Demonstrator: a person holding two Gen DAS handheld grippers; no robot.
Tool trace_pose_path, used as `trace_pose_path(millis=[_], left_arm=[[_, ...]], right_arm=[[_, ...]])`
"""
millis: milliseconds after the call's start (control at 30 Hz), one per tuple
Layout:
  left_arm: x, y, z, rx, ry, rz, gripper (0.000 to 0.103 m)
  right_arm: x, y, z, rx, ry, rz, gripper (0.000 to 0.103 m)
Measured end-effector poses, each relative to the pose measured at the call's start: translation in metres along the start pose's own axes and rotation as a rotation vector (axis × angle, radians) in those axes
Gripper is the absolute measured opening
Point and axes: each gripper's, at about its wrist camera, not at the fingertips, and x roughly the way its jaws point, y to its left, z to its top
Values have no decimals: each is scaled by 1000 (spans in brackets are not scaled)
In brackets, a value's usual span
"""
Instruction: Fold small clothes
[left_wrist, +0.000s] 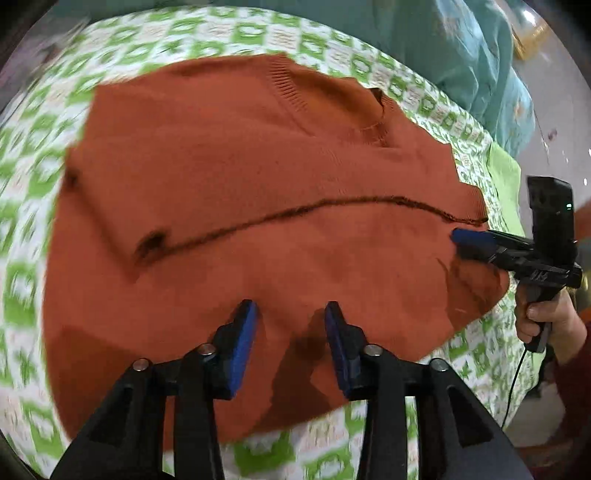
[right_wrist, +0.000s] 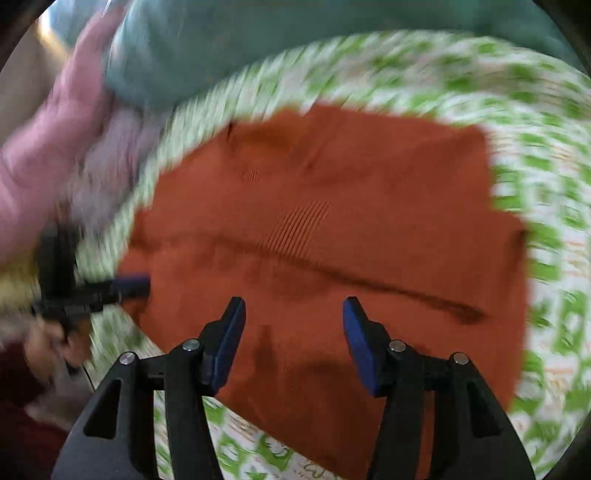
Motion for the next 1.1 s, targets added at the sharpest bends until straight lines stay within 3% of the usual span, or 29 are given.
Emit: trace_pose_path(millis=[67, 167, 333, 500, 733, 900, 1100], left_arm=[[5, 3, 18, 13, -4, 11, 41], [5, 21, 51, -7, -47, 71, 32], [-19, 66, 104, -128, -203, 190, 37], [-38, 99, 121, -247, -270, 240, 37], [-56, 108, 75, -301, -257, 224, 38], [-60, 100, 21, -352, -220, 190, 40], [-71, 93, -22, -391, -212, 190, 46]], right_arm=[[14, -1, 7, -77, 40, -67, 55], [12, -21, 31, -76, -8, -140, 54], [-27, -90, 70, 206, -227, -212, 54], [-45, -107, 76, 302, -293, -217, 54], [-63, -78, 49, 293, -306, -179, 55], [-52, -47, 25, 284, -257, -133, 55], [-36, -12, 0, 287, -202, -92, 55]])
